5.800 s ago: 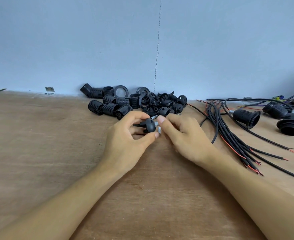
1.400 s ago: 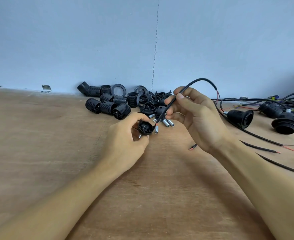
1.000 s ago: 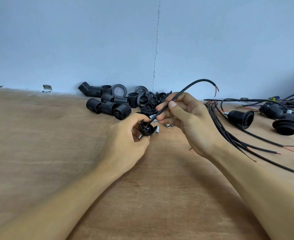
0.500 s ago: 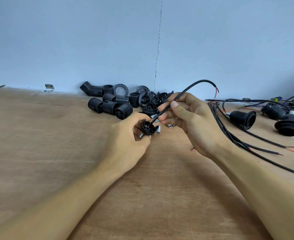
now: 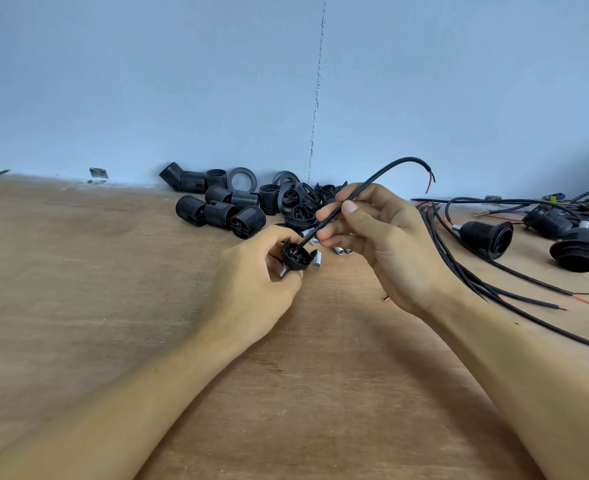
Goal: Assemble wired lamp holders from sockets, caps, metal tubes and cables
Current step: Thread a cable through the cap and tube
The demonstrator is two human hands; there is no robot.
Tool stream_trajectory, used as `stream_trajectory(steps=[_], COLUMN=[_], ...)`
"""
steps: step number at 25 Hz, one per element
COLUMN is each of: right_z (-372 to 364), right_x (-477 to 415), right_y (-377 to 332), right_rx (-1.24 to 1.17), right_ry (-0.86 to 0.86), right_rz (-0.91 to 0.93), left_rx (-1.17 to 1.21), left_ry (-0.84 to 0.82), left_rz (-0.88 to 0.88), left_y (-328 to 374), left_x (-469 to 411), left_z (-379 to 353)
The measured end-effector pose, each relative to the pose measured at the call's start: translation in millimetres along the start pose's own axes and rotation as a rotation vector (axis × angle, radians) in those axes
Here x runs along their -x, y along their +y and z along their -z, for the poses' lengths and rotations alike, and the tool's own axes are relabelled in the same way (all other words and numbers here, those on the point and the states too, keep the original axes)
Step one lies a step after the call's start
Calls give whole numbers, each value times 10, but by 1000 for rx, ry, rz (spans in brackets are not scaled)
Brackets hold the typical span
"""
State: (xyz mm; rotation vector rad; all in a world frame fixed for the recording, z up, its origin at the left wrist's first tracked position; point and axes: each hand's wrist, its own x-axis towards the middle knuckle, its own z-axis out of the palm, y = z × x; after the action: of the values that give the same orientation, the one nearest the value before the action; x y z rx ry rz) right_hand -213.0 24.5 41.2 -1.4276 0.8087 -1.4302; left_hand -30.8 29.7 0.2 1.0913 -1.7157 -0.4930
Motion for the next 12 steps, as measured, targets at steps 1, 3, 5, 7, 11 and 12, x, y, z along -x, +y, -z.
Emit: stream_trajectory(steps=[1,3,5,7,11,12], right_z=[7,16,18,10,3,-3], right_x=[-1,-5,-7,-4,-2,0], right_y=[-9,-26,-37,-35,-25,-22], right_rx=[1,-13,-30,-44,-70,-72], right_ry=[4,12,12,8,15,15], right_rz=[1,1,-7,-22,-43,-45], left_rx=[0,-1,0,0,10,16], left_ry=[2,4,3,3,4,5], left_rz=[2,7,9,8,10,11], left_y=[-2,-4,-4,-1,6,9], left_x=[0,1,1,4,0,-1], left_z=[0,-3,-10,-12,0,0])
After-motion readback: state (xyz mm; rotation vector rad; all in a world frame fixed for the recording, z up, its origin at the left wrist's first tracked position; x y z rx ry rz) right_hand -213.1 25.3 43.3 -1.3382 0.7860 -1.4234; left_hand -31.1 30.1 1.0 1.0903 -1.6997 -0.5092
